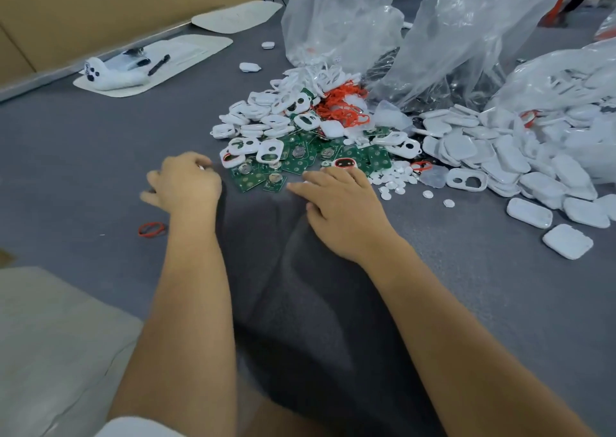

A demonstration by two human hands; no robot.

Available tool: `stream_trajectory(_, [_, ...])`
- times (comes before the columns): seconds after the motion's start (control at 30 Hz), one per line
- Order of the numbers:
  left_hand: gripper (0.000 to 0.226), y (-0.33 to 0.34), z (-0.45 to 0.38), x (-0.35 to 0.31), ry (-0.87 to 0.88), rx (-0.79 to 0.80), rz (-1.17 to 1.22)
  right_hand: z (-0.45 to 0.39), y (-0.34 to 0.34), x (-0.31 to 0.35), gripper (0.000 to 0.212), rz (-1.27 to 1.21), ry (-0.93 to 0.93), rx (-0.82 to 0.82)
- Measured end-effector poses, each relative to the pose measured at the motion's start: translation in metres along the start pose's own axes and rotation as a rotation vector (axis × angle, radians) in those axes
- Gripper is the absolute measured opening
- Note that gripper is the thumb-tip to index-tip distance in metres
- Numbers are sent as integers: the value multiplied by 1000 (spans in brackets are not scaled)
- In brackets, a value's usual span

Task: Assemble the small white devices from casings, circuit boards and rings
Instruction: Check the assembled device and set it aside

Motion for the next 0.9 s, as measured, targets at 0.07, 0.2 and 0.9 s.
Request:
stream_trajectory(0.07, [39,-4,1,-5,58,-71,-54,1,-5,-3,45,-64,26,-43])
stream_trajectory(0.2, [53,-7,18,-46,358,-109,202,6,-16,-11,44,-162,78,-157])
stream_trajectory(0.9, [46,80,50,-118,317,352,495,24,-18,-47,27,-78,191,-171])
Point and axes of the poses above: each hand's wrist, its own z-axis away from the middle knuckle, its own y-axis out of the palm, x = y × z, the point moved 9 cm from there along -z, towards the middle knuckle, and after that the axes turned 11 degrees about -y, right-handed, at the moved point
